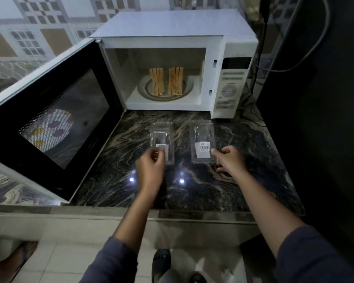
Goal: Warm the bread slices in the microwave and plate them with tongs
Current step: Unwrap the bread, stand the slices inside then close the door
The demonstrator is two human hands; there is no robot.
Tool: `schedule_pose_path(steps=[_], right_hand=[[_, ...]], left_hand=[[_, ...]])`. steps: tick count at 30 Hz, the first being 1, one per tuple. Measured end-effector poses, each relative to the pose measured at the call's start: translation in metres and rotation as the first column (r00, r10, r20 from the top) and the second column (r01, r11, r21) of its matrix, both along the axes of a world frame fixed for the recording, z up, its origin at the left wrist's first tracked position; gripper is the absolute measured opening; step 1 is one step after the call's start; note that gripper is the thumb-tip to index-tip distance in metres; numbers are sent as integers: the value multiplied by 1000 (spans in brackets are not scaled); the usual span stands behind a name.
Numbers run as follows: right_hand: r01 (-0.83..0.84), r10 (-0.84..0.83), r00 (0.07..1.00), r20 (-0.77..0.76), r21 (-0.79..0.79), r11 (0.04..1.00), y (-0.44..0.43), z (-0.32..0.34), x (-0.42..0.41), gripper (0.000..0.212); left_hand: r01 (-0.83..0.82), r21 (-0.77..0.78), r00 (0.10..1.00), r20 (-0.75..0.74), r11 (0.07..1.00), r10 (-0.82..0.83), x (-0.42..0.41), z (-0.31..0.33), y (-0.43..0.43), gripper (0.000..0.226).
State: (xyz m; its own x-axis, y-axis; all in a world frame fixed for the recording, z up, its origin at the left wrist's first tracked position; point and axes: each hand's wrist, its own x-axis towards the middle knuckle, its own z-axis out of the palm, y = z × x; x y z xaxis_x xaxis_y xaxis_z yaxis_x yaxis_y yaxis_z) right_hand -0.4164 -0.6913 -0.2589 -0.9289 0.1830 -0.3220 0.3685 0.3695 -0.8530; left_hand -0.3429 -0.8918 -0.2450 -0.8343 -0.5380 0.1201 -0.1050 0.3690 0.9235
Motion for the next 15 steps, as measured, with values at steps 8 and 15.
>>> schedule_pose_path(steps=[8,15], right_hand=[[-136,136,990,-28,15,991,-13,0,-9,87],[-210,214,976,-46,64,975,-26,0,-11,75]], left_hand=[[91,-206,917,400,974,-1,-16,-13,-36,94],[174,-254,868,496,952,-26,-35,-26,-30,84]])
